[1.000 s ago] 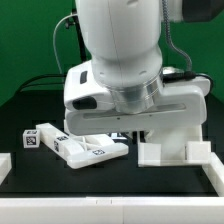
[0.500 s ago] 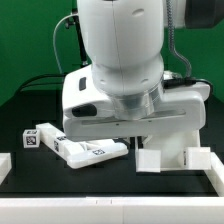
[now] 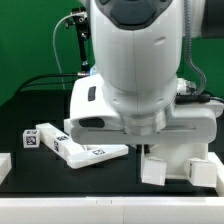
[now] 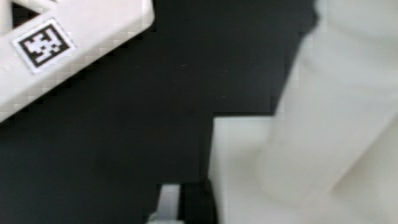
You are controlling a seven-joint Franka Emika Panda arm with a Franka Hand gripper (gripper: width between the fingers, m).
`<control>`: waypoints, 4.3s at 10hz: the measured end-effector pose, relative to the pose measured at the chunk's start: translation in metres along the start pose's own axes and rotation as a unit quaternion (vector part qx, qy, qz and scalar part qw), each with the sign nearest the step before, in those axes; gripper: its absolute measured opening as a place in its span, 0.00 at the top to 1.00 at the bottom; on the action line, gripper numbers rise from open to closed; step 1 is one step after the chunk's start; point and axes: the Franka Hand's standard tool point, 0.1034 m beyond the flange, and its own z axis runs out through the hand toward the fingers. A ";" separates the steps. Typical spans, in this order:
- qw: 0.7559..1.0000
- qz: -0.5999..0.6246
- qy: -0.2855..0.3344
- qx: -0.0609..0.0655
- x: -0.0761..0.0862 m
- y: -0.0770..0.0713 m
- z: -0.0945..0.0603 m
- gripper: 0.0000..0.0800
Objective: Assemble chair
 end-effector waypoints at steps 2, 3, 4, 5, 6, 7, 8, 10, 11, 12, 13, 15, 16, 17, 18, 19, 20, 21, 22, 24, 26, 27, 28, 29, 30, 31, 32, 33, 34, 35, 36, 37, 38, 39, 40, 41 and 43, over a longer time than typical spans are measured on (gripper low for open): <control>1.000 -0.010 -0.003 -0.001 0.000 0.001 0.001 0.96; 0.999 -0.045 -0.016 -0.005 -0.001 0.004 0.002 0.96; 0.998 -0.061 -0.025 -0.003 0.001 0.004 0.005 0.96; 0.998 -0.058 -0.026 -0.003 0.003 0.007 0.007 0.96; 0.998 -0.057 -0.025 -0.003 0.003 0.008 0.007 0.96; 0.998 -0.056 -0.025 -0.003 0.003 0.008 0.007 0.96; 0.998 -0.051 -0.027 -0.006 0.003 0.007 0.008 0.96; 0.998 -0.020 -0.053 -0.026 0.000 -0.005 0.016 0.96; 0.998 0.007 -0.062 -0.028 0.002 -0.003 0.019 0.96; 0.997 0.023 -0.062 -0.030 0.003 -0.003 0.020 0.96; 0.997 0.022 -0.061 -0.030 0.004 -0.003 0.020 0.96; 0.997 0.023 -0.061 -0.029 0.004 -0.002 0.020 0.96; 0.997 0.023 -0.061 -0.029 0.004 -0.001 0.020 0.96; 0.997 0.029 -0.063 -0.029 0.003 -0.001 0.021 0.96; 0.996 0.044 -0.075 -0.030 0.001 0.001 0.022 0.96; 0.996 0.041 -0.074 -0.029 0.003 0.001 0.021 0.96; 0.996 0.032 -0.072 -0.030 0.004 -0.001 0.020 0.96; 0.997 0.023 -0.072 -0.033 0.004 -0.004 0.021 0.96; 0.997 0.019 -0.072 -0.032 0.005 -0.004 0.021 0.96; 0.997 0.016 -0.071 -0.031 0.008 -0.004 0.022 0.96; 0.998 0.003 -0.062 -0.028 0.011 -0.008 0.017 0.96; 0.998 -0.001 -0.062 -0.030 0.013 -0.009 0.019 0.96; 0.998 -0.006 -0.059 -0.034 0.011 -0.015 0.020 0.86; 0.998 -0.004 -0.059 -0.033 0.011 -0.013 0.020 0.86; 0.998 -0.003 -0.060 -0.032 0.012 -0.010 0.020 0.63; 0.998 -0.002 -0.060 -0.032 0.012 -0.010 0.020 0.63; 0.998 -0.002 -0.060 -0.032 0.012 -0.010 0.021 0.40; 0.998 -0.001 -0.060 -0.032 0.012 -0.009 0.020 0.26; 0.998 -0.001 -0.046 -0.029 0.017 -0.006 0.015 0.21; 0.999 -0.008 -0.038 -0.025 0.020 0.000 0.007 0.21; 1.000 -0.017 0.001 -0.022 0.031 0.006 -0.009 0.19; 0.998 -0.030 0.055 -0.020 0.042 0.009 -0.029 0.19; 0.995 -0.038 0.094 -0.016 0.037 0.012 -0.042 0.19; 0.990 -0.035 0.135 -0.013 0.032 0.018 -0.049 0.19; 0.987 -0.034 0.159 -0.013 0.034 0.017 -0.043 0.19; 0.978 -0.034 0.207 -0.015 0.044 0.017 -0.050 0.19; 0.949 -0.029 0.313 -0.021 0.053 0.020 -0.059 0.19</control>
Offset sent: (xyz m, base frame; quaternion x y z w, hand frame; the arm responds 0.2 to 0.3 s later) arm 0.0117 0.0114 0.0008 0.0030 -0.0665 -0.1908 0.9794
